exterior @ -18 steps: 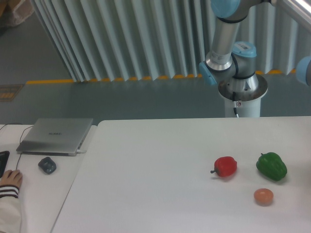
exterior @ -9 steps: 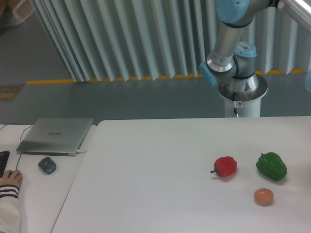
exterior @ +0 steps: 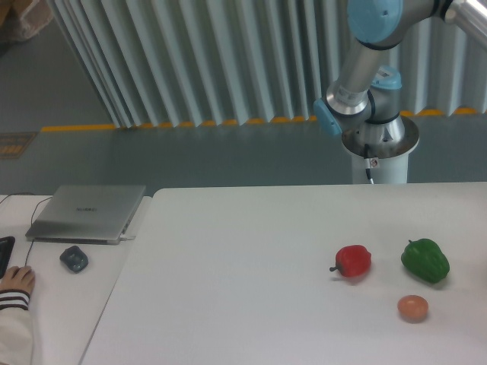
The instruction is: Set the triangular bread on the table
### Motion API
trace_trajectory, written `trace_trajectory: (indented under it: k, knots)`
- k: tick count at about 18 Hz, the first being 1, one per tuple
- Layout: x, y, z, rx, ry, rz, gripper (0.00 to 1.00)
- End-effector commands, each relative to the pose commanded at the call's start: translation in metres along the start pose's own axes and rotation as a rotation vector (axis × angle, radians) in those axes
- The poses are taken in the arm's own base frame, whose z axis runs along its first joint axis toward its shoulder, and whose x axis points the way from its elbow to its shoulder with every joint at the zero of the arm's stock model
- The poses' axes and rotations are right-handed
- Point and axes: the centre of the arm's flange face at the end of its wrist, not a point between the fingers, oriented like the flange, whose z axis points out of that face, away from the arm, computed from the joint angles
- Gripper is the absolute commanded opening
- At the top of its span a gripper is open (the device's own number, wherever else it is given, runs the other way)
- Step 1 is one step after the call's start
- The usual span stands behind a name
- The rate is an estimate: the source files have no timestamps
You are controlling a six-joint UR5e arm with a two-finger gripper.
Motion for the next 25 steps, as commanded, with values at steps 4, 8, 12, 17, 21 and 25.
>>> trace_trajectory:
  k: [4,8,12,17,21,25]
  knots:
    - [-0.001,0.003,0.018,-0.008,0.025,-0.005,1.00]
    - [-0.003,0.006,0.029,-0.011,0.037,-0.010,1.00]
    - [-0.008,0.013,0.033,-0.013,0.041,-0.022,1.00]
    - [-0.007,0.012,0.032,-0.014,0.040,-0.025,0.57]
    - [-0.007,0.012,0.029,-0.014,0.041,-0.018,0.53]
    - [-0.005,0.011,0.027,-0.014,0.044,-0.018,0.44]
